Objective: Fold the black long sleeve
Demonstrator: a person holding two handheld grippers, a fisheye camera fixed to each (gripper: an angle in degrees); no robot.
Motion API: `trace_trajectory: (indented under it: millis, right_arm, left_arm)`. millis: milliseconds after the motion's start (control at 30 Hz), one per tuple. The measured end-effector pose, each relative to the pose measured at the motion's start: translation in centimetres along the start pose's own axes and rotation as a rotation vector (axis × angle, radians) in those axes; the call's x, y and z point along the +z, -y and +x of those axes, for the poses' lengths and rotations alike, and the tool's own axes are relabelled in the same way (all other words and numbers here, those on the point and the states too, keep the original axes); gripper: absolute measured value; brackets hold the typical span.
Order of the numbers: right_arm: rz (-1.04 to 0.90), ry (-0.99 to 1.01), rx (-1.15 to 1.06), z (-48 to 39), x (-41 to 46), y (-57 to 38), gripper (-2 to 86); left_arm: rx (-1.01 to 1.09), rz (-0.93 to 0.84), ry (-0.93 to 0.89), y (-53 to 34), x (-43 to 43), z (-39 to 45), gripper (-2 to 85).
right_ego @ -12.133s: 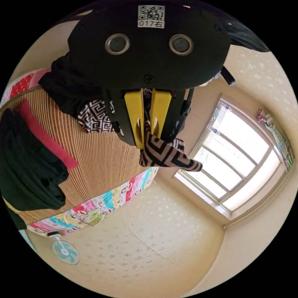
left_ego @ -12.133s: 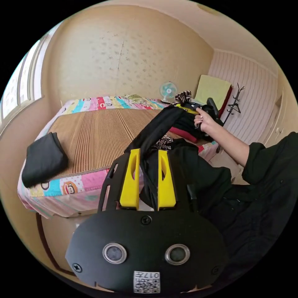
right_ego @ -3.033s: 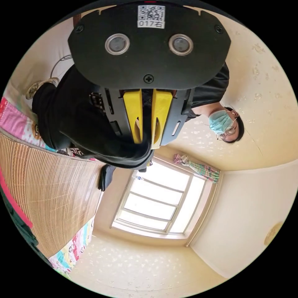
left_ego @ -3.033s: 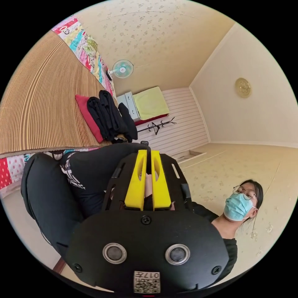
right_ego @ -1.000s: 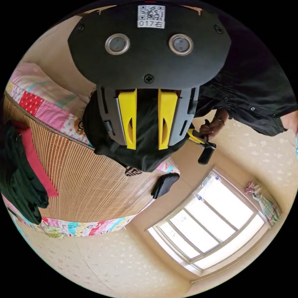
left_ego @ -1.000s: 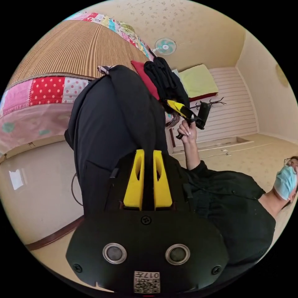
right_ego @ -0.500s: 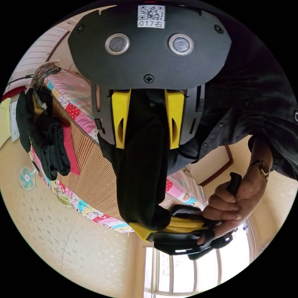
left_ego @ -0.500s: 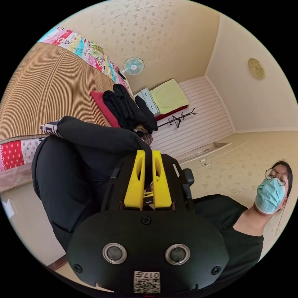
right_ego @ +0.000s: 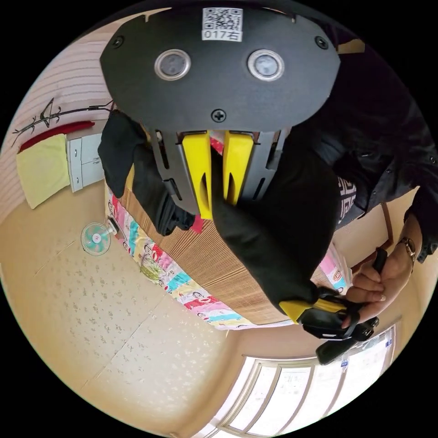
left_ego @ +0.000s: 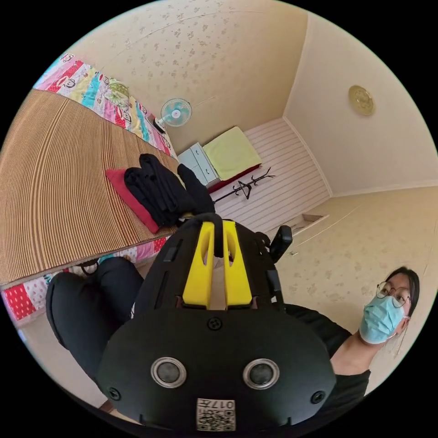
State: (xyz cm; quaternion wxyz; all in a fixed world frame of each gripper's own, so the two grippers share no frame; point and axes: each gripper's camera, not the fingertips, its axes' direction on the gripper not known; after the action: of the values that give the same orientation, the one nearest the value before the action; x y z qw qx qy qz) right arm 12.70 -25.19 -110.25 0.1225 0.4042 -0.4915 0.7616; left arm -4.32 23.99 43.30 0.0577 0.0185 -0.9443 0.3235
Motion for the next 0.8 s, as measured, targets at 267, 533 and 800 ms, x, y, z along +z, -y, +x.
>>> trace_trajectory:
  millis: [267, 533, 800]
  right_arm:
    - [0.179, -0.416, 0.075, 19.1, -3.5, 3.7, 6.0]
    - [-0.217, -0.335, 0.305, 24.6, 11.7, -12.4, 6.4]
    - [-0.193, -0.074, 0.806, 22.1, 15.0, -31.8, 4.6]
  left_arm:
    - [0.120, 0.005, 0.038, 15.7, 12.5, 5.7, 4.6]
    - [0.022, -0.346, 0.192, 4.6, 27.2, -6.6, 6.9]
    - [-0.022, -0.316, 0.115, -6.6, 18.1, -12.0, 7.5]
